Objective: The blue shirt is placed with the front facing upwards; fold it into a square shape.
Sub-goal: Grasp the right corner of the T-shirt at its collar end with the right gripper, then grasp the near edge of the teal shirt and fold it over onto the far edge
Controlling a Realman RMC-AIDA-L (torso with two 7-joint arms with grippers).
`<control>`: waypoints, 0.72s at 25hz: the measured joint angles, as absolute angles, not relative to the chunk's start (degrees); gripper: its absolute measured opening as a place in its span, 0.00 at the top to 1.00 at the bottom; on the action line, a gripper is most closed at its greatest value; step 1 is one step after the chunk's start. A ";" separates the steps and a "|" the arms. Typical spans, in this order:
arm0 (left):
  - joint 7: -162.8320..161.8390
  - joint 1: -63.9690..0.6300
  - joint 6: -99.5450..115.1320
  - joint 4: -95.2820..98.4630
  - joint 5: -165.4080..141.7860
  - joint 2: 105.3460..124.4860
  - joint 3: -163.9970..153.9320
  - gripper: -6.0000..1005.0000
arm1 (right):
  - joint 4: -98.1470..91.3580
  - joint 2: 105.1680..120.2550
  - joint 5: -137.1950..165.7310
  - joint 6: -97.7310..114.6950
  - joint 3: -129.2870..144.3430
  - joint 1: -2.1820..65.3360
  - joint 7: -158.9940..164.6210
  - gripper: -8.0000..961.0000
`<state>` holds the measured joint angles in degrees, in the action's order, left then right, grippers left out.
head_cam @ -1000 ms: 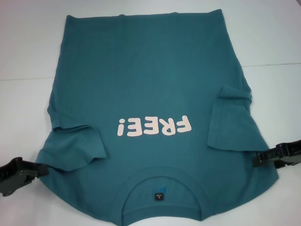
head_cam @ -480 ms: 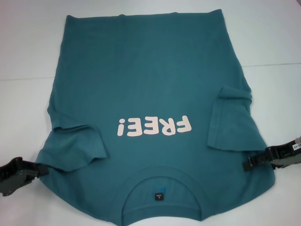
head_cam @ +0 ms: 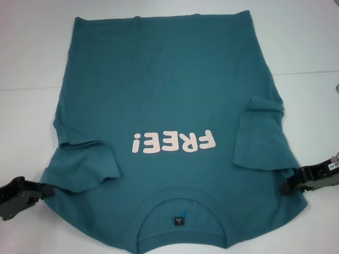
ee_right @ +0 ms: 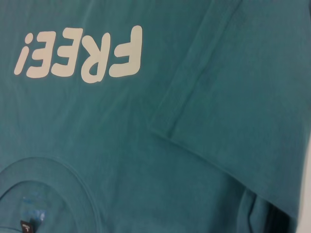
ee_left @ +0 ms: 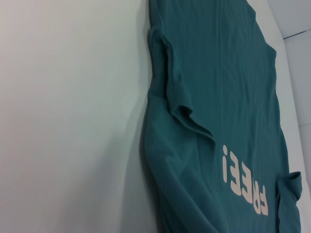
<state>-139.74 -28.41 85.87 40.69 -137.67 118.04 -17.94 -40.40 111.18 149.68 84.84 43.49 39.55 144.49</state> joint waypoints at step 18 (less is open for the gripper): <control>-138.94 -28.50 88.81 41.58 -138.98 117.82 -20.47 0.95 | -40.84 109.69 149.68 88.01 43.27 38.60 144.03 0.95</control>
